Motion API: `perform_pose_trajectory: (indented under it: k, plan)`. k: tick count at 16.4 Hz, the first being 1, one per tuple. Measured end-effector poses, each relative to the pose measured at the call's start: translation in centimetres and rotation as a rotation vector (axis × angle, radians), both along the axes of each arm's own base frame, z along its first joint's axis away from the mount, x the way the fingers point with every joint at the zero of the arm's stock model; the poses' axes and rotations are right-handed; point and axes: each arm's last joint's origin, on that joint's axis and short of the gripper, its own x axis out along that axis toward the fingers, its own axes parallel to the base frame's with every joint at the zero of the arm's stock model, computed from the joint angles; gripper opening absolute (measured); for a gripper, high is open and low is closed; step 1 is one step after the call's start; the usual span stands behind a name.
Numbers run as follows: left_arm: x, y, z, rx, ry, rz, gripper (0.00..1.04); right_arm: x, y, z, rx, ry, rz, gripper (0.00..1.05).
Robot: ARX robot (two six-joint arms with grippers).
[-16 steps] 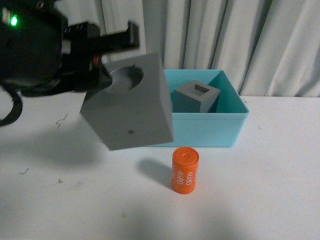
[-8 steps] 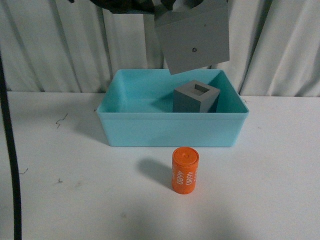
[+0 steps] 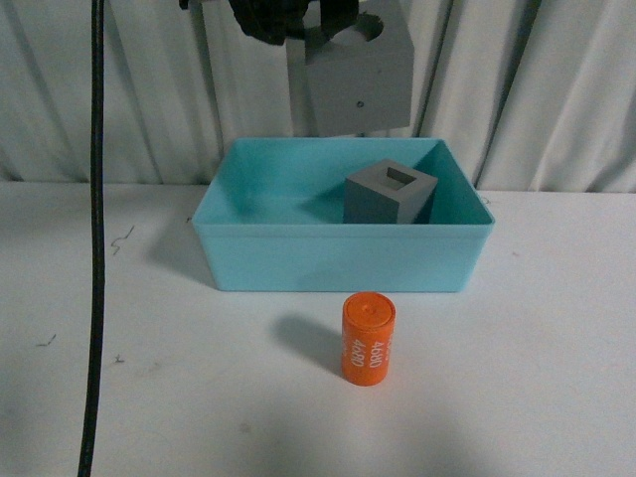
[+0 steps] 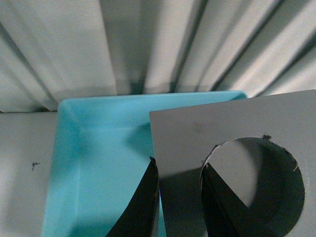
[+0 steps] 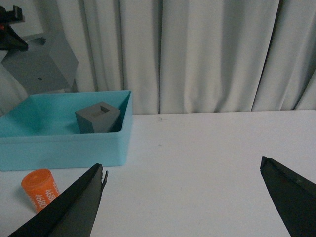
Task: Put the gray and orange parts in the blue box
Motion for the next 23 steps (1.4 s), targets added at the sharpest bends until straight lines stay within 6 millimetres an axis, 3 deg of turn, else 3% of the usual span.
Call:
perform_pose_trajectory:
  k: [3, 5, 9, 13, 23]
  plan:
    - [1.0, 0.5, -0.9, 0.029, 0.016, 0.018, 0.18, 0.0, 0.0, 0.0, 0.0, 0.0, 0.0, 0.98]
    - [2.2, 1.2, -3.0, 0.061, 0.036, 0.043, 0.18, 0.0, 0.0, 0.0, 0.0, 0.0, 0.0, 0.98]
    - [2.5, 1.2, -3.3, 0.09, -0.008, 0.028, 0.18, 0.0, 0.0, 0.0, 0.0, 0.0, 0.0, 0.98]
    - [3.7, 1.5, -7.4, 0.166, 0.041, 0.039, 0.18, 0.0, 0.0, 0.0, 0.0, 0.0, 0.0, 0.98]
    - [4.9, 2.7, -10.4, 0.208, 0.056, 0.061, 0.18, 0.0, 0.0, 0.0, 0.0, 0.0, 0.0, 0.98]
